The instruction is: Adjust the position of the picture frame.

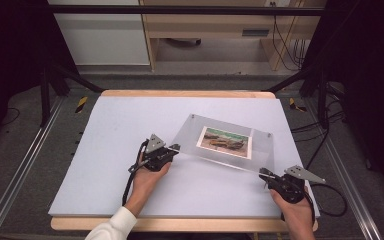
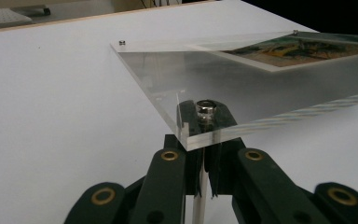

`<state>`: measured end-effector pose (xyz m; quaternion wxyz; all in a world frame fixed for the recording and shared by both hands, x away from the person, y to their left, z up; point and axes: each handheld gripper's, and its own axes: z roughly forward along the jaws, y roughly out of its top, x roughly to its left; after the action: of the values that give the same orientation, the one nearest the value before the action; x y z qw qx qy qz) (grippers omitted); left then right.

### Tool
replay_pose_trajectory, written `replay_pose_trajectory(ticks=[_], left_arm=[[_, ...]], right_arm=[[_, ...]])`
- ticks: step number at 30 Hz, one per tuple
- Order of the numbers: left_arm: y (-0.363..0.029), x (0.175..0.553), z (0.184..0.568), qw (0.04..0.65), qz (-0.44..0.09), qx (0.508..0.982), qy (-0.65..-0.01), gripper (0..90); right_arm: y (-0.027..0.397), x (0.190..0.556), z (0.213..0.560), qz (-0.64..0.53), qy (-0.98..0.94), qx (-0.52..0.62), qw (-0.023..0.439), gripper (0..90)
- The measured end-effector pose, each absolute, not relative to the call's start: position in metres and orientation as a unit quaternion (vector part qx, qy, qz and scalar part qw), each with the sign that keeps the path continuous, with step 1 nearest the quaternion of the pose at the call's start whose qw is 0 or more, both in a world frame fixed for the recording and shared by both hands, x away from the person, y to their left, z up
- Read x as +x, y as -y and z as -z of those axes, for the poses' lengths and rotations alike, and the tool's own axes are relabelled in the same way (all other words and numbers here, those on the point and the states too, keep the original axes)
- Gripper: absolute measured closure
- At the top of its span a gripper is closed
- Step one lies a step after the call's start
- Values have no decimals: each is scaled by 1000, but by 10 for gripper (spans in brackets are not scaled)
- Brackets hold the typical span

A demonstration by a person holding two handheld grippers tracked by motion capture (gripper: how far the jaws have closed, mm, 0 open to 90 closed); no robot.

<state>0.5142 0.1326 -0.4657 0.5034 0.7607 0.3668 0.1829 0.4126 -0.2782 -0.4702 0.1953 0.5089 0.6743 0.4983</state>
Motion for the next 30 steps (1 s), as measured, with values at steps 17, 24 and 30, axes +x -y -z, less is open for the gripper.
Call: replay_pose_trajectory(ticks=[17,24,30], left_arm=[[-135,506,440,525,-191,751,-353,838],[-158,498,426,530,-208,732,-375,837],[-186,488,415,533,-238,713,-388,836]], right_arm=[[286,417,449,-525,-657,501,205,843],[271,434,435,-530,-670,480,200,837],[246,452,420,-539,-683,451,199,838]])
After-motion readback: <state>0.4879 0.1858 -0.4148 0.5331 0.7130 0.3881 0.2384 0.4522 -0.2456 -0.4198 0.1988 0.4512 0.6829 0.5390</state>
